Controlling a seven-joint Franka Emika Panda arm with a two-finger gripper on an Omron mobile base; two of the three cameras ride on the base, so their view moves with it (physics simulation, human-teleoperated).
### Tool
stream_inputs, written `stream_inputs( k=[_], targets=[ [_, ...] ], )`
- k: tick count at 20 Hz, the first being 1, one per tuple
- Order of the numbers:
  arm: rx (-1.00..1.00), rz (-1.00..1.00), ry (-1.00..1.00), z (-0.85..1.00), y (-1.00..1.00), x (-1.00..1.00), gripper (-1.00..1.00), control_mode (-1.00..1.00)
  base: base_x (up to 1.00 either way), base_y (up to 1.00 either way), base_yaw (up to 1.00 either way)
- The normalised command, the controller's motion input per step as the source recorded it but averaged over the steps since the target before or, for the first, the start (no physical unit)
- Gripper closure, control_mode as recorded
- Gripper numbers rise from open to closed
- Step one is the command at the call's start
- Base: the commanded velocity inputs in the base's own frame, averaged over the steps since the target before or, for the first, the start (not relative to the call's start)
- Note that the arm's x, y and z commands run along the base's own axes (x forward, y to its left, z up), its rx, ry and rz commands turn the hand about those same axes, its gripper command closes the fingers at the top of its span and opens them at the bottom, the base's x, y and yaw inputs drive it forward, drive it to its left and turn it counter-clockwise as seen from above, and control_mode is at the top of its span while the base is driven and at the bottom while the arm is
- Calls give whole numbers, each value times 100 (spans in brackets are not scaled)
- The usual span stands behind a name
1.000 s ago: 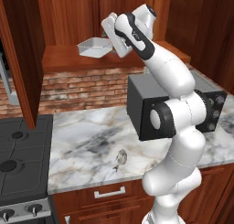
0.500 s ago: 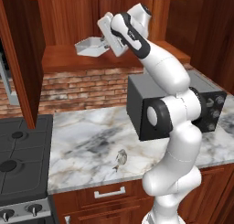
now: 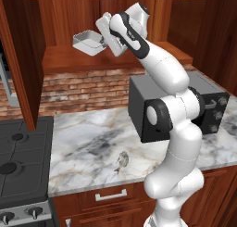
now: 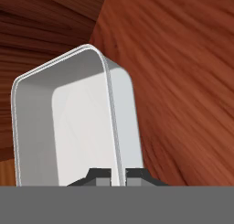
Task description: Retrieve the tupperware from the cabinet, then place the raw meat into the tupperware to avoid contamination.
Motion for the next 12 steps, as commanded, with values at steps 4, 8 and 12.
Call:
stream_inputs(
  k=[4,8,12],
  targets=[
    [0,0,0,-10,12,9,100,-100,0,0,0],
    [1,-2,-4,-1,4,7,100,-100,0,0,0],
    [10,-1,-7,0,0,0,100,-100,0,0,0]
  ],
)
